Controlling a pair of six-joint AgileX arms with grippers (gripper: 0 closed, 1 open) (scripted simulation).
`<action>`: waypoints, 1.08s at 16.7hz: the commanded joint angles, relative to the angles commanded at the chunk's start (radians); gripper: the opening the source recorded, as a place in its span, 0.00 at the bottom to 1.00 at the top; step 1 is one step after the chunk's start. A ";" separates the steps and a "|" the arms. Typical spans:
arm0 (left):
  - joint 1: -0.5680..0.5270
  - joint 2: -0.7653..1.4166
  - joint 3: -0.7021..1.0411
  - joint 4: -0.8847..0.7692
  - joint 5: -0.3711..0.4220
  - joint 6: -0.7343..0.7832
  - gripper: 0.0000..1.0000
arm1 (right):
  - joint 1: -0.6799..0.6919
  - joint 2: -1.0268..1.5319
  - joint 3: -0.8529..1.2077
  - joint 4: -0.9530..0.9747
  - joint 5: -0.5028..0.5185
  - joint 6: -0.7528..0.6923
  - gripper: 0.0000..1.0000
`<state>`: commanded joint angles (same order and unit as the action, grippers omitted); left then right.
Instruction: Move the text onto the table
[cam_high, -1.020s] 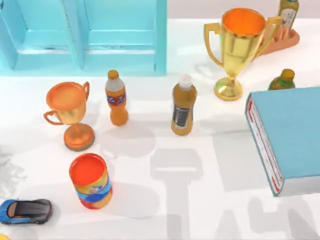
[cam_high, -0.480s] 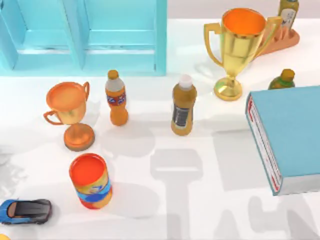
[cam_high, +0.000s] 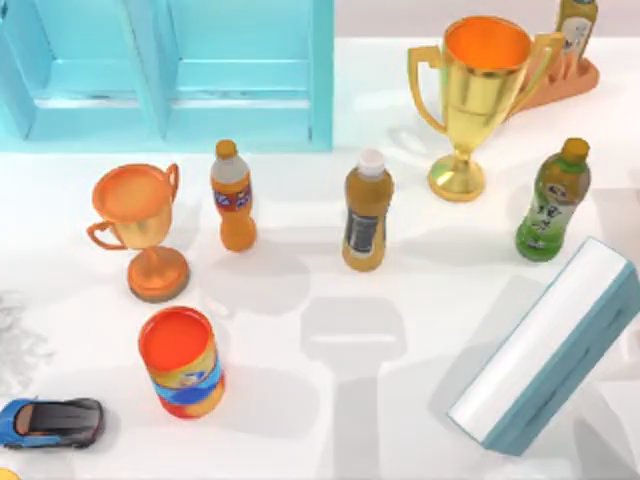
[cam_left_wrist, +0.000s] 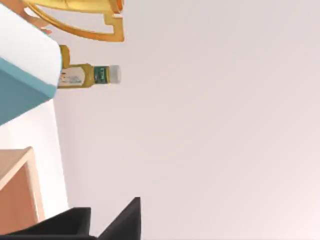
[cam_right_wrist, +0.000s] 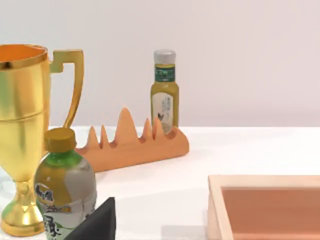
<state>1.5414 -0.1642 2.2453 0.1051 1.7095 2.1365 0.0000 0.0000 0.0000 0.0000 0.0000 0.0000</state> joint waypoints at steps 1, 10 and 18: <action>0.000 0.000 0.000 0.000 0.000 0.000 1.00 | 0.000 0.000 0.000 0.000 0.000 0.000 1.00; -0.009 0.109 0.049 0.173 -0.026 -0.007 1.00 | 0.000 0.000 0.000 0.000 0.000 0.000 1.00; -0.216 0.335 0.442 0.280 0.149 -0.273 1.00 | 0.000 0.000 0.000 0.000 0.000 0.000 1.00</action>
<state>1.3258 0.1711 2.6875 0.3851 1.8586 1.8635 0.0000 0.0000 0.0000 0.0000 0.0000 0.0000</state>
